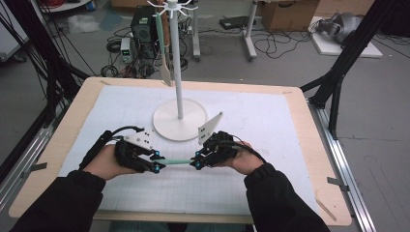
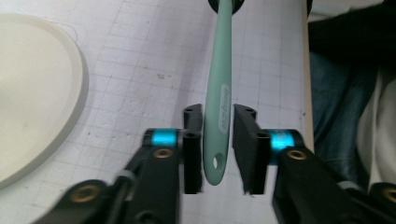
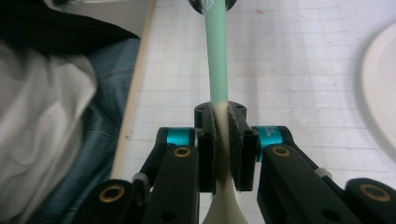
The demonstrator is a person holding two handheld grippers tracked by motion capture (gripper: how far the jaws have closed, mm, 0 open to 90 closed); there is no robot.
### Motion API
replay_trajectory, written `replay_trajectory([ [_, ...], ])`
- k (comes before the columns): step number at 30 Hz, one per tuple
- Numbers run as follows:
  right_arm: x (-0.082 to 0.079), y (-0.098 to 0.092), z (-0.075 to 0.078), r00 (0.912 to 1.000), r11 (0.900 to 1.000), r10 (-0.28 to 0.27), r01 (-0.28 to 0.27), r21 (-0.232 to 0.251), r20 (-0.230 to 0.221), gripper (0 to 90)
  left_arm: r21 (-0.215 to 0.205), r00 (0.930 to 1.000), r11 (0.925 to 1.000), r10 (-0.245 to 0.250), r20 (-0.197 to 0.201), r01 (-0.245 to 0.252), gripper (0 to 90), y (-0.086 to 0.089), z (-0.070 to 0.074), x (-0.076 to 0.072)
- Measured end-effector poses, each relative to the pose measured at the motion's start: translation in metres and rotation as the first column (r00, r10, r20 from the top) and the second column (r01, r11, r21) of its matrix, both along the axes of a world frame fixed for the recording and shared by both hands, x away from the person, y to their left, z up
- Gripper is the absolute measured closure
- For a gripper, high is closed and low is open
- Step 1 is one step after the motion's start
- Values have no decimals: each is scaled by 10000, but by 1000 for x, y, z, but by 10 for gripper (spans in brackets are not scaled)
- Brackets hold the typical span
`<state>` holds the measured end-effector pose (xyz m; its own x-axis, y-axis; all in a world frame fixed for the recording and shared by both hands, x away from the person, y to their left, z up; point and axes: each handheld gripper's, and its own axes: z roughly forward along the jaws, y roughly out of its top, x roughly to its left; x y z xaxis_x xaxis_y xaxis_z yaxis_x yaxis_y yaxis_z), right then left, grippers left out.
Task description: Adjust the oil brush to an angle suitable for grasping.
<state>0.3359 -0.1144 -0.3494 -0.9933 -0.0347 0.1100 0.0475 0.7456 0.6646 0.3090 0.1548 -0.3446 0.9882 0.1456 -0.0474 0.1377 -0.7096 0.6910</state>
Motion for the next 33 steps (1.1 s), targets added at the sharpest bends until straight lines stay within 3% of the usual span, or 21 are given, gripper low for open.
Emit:
replay_trajectory([
  [3, -1, -1, -1, 9999, 9994, -25, 19, 352, 155, 834, -30, 10000, 10000, 8, -49, -8, 754, 2, 0, 1],
  [5, 0, 0, -2, 9998, 9994, -43, 37, 335, 182, 835, 51, 10000, 10000, -44, 9, 44, 779, 1, -1, 0],
  [13, -1, 3, -5, 9994, 10000, 20, -21, -19, -335, 813, 457, 9978, 9972, -597, 289, 584, 834, -5, -4, -5],
  [19, -4, 8, -7, 9998, 9997, 97, -101, -209, -160, 775, 646, 9974, 9958, -667, 290, 647, 835, -6, -6, -7],
  [23, -5, 11, -8, 9998, 9992, 206, -208, -355, -66, 773, 600, 9971, 9959, -694, 298, 675, 836, -7, -6, -7],
  [29, -8, 15, -10, 9991, 9973, 358, -344, -649, 214, 845, 555, 9974, 9962, -689, 200, 677, 832, -7, -5, -7],
  [30, -8, 15, -9, 9990, 9970, 378, -360, -688, 258, 847, 330, 9979, 9975, -636, 121, 632, 827, -6, -5, -7],
  [31, -9, 14, -9, 9986, 9970, 408, -386, -667, 325, 848, 242, 9975, 9972, -701, -39, 702, 803, -5, -3, -7],
  [33, -9, 13, -7, 9982, 9981, 348, -322, -525, 479, 848, 51, 9985, 9985, -542, 26, 542, 702, -5, -1, -7],
])
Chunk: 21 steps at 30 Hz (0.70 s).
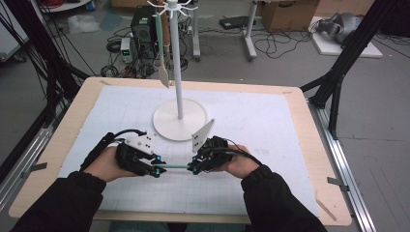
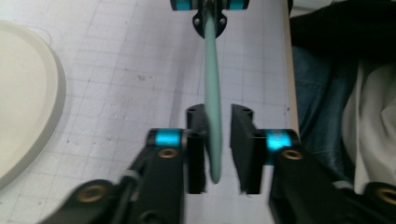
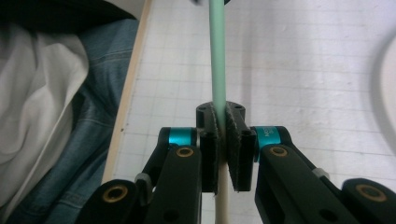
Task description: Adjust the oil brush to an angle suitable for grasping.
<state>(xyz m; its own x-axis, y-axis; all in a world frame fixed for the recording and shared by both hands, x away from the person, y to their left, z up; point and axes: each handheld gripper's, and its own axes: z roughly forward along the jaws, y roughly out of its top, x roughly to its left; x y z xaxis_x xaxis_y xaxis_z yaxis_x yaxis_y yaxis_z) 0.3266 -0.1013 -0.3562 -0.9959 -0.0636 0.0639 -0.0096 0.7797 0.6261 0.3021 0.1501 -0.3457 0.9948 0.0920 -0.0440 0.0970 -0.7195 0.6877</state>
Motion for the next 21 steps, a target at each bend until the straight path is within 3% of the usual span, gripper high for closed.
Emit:
replay_trajectory([
  [4, 0, -3, 3, 9999, 9997, -145, 144, 182, 82, 849, -157, 9998, 9997, 178, 125, -176, 692, 2, 2, 1],
  [9, -1, -1, 3, 9999, 9998, -73, 71, 186, 140, 848, -100, 9998, 9999, 19, 216, -17, 822, 2, 3, 1],
  [12, -2, 0, 2, 9998, 9998, -114, 112, 134, 166, 843, -178, 9998, 9998, 43, 200, -39, 831, 2, 2, 0],
  [15, -3, 4, 2, 9996, 9998, -156, 158, -77, 243, 823, 53, 9997, 10000, -38, 261, 37, 834, 1, 2, 1],
  [21, -5, 10, 0, 9989, 9994, -174, 187, -303, 443, 797, 118, 9995, 9999, -80, 314, 76, 834, -1, 0, 0],
])
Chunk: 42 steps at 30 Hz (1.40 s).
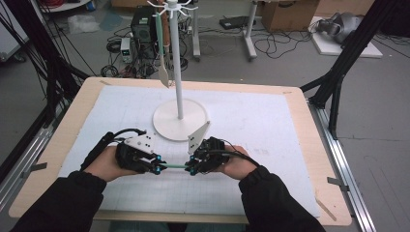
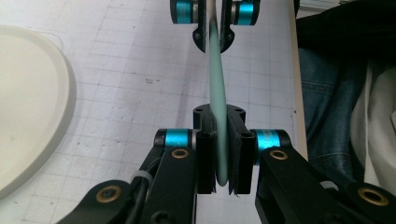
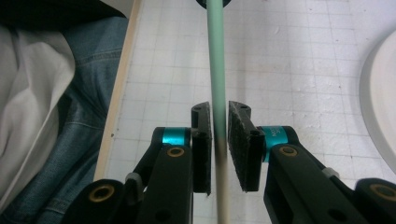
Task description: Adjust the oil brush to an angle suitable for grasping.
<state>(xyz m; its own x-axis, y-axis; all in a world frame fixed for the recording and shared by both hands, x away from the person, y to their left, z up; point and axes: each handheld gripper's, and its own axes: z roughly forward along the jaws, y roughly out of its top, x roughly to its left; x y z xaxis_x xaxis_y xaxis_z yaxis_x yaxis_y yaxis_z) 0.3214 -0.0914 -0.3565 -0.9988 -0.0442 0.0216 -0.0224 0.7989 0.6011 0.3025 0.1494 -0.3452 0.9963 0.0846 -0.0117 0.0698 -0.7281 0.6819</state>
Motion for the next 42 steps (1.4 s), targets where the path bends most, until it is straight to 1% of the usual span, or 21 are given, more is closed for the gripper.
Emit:
replay_trajectory([
  [1, 0, 1, -1, 10000, 10000, 41, -41, -27, -52, 831, -23, 10000, 10000, -45, -67, 44, 834, 0, 0, 0],
  [3, -1, 2, -1, 9999, 9999, 131, -131, -98, 11, 840, -49, 10000, 10000, -22, -61, 22, 832, 1, 1, -1],
  [5, -1, 1, -1, 9997, 9998, 187, -187, -56, -127, 847, -404, 9995, 9990, 174, -279, -185, 818, 2, 1, 0],
  [6, 0, 0, -1, 9998, 9998, 192, -191, 68, -107, 847, -599, 9987, 9971, 451, -231, -464, 723, 4, 2, 0],
  [7, 1, -2, 0, 10000, 9997, 33, -33, 222, 3, 847, -834, 9978, 9948, 555, -362, -583, 659, 6, 3, 1],
  [8, 1, -4, 1, 9999, 9988, -108, 112, 477, -76, 847, -1089, 9975, 9921, 585, -388, -624, 654, 9, 4, 1],
  [10, 3, -11, 3, 9993, 9912, -288, 314, 1285, -224, 847, -1332, 9954, 9869, 864, -402, -911, 646, 13, 4, 2],
  [12, 4, -15, 4, 9989, 9849, -438, 458, 1669, -159, 847, -1674, 9931, 9794, 1064, -489, -1131, 632, 16, 5, 4],
  [13, 4, -16, 5, 9989, 9827, -457, 468, 1794, -101, 847, -1764, 9929, 9776, 1072, -524, -1149, 628, 17, 6, 5],
  [14, 4, -16, 5, 9988, 9805, -477, 491, 1904, -122, 847, -1944, 9924, 9737, 1106, -546, -1192, 628, 17, 8, 5],
  [16, 3, -15, 6, 9988, 9775, -479, 484, 2052, -74, 847, -2092, 9925, 9704, 1130, -467, -1204, 629, 17, 9, 6],
  [20, 4, -12, 4, 9986, 9719, -521, 535, 2291, -123, 847, -2463, 9919, 9614, 1111, -616, -1229, 639, 16, 12, 5],
  [26, 5, -10, 4, 9986, 9617, -520, 535, 2689, -128, 846, -2750, 9929, 9546, 1003, -644, -1143, 718, 17, 15, 6],
  [28, 4, -9, 4, 9986, 9615, -502, 528, 2696, -166, 846, -2925, 9925, 9495, 947, -778, -1136, 736, 17, 15, 6],
  [31, 3, -6, 2, 9992, 9641, -393, 408, 2623, -110, 846, -2952, 9933, 9497, 846, -788, -1044, 808, 17, 15, 6],
  [32, 3, -5, 2, 9993, 9653, -376, 360, 2586, 11, 845, -2879, 9938, 9526, 790, -777, -982, 817, 17, 15, 7],
  [34, 2, -4, 2, 9992, 9662, -394, 376, 2549, 20, 844, -2923, 9936, 9512, 784, -818, -991, 825, 17, 15, 6],
  [37, 2, -2, 2, 9991, 9691, -412, 378, 2438, 91, 830, -2807, 9941, 9552, 736, -797, -932, 829, 18, 15, 7],
  [38, 1, -2, 2, 9990, 9710, -439, 414, 2353, 55, 823, -2676, 9943, 9590, 757, -752, -933, 829, 17, 15, 6],
  [40, 1, 0, 3, 9983, 9752, -545, 486, 2158, 212, 793, -2496, 9950, 9641, 771, -641, -908, 830, 15, 15, 6],
  [42, -1, 3, 3, 9978, 9806, -470, 372, 1923, 466, 791, -2471, 9950, 9648, 772, -626, -904, 830, 15, 15, 5],
])
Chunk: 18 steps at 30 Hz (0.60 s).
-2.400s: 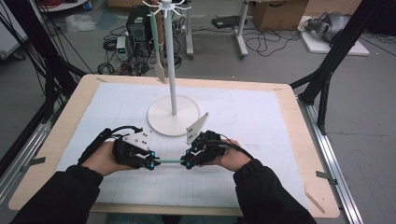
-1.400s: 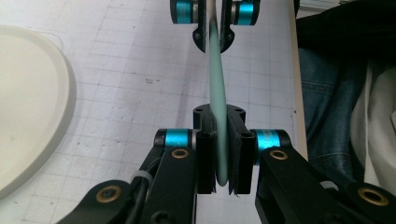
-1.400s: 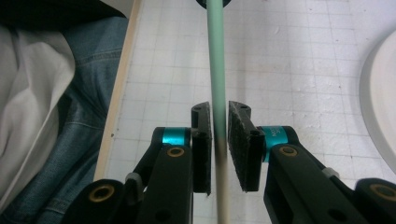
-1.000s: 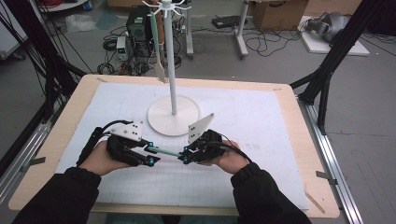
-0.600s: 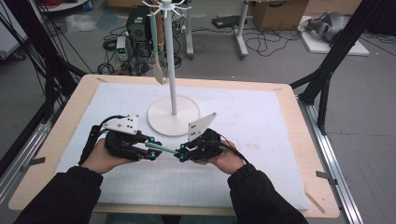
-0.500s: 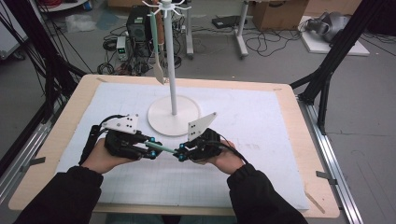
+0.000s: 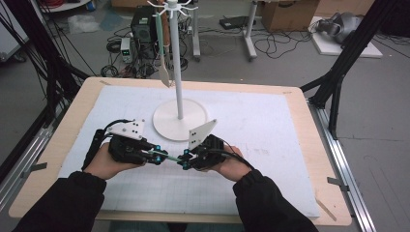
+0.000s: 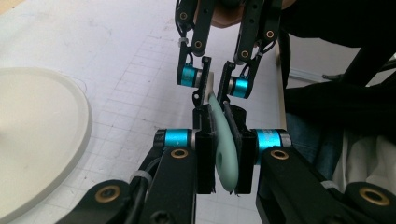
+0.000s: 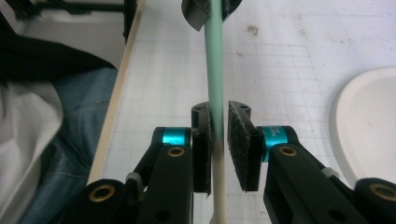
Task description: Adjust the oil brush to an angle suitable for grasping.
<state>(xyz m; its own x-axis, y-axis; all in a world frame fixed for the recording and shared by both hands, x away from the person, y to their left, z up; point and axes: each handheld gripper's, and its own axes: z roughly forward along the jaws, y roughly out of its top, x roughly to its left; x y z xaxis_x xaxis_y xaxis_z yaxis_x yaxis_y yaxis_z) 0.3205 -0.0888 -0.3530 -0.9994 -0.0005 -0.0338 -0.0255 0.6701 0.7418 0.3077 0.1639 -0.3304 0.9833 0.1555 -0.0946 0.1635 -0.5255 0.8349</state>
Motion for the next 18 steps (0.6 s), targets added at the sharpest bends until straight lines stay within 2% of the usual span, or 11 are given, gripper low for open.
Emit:
replay_trajectory([
  [6, -3, 7, 0, 9998, 9984, 81, -71, -563, 176, 812, 314, 10000, 9995, -57, 49, 56, 830, -1, 1, -1],
  [8, -2, 7, 0, 9997, 9981, 150, -139, -601, 190, 828, 350, 9999, 9994, -55, 130, 50, 830, -2, 2, -1],
  [10, -3, 8, -1, 9999, 9973, 157, -153, -714, 51, 837, 379, 9999, 9992, -156, 51, 154, 829, -2, 2, -1],
  [13, -2, 8, -2, 9996, 9973, 248, -257, -690, -144, 843, 362, 9998, 9993, -126, 179, 119, 819, -1, 2, -3],
  [16, 0, 7, -3, 9993, 9981, 246, -261, -552, -275, 844, 383, 9989, 9987, 334, 315, -346, 689, 4, 4, -2],
  [18, 2, 4, -4, 9990, 9993, 198, -210, -312, -407, 844, 307, 9979, 9980, 538, 348, -549, 667, 10, 4, -2],
])
